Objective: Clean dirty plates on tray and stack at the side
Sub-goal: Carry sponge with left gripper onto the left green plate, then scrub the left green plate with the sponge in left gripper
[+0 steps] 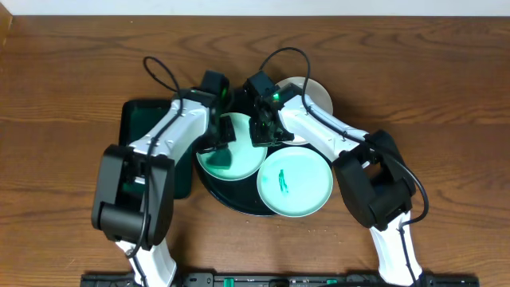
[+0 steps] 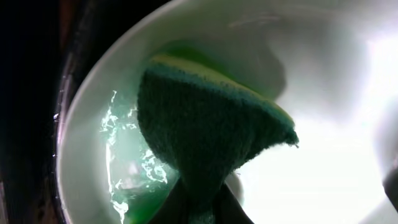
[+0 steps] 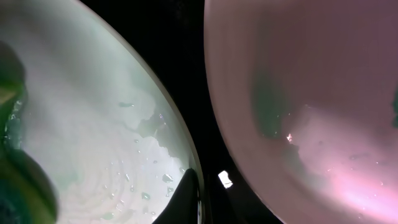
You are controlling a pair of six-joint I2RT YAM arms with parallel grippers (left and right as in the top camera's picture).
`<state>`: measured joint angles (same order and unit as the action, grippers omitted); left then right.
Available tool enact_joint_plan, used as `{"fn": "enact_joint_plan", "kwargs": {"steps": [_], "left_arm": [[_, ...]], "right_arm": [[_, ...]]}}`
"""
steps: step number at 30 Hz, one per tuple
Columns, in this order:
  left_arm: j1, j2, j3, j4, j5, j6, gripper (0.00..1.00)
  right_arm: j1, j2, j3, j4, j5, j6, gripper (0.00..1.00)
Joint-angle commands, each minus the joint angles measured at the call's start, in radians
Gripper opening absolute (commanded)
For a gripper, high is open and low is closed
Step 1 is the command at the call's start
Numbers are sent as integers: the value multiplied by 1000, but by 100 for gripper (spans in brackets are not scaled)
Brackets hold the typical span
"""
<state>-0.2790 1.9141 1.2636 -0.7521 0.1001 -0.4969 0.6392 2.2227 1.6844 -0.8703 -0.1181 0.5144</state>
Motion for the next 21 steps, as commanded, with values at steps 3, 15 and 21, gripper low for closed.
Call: {"fn": "enact_joint_plan", "kwargs": {"steps": [3,15,21], "left_arm": [[-2,73,3,5,-90,-116,7],[4,71,5,104,260,258,7],[0,70,5,-60,-163,-76,7]], "right_arm": [[12,27,-3,-6,-40,-23,1],[12,27,-3,-5,-40,-23,1],[10,27,-3,-5,-40,-22,1]]}}
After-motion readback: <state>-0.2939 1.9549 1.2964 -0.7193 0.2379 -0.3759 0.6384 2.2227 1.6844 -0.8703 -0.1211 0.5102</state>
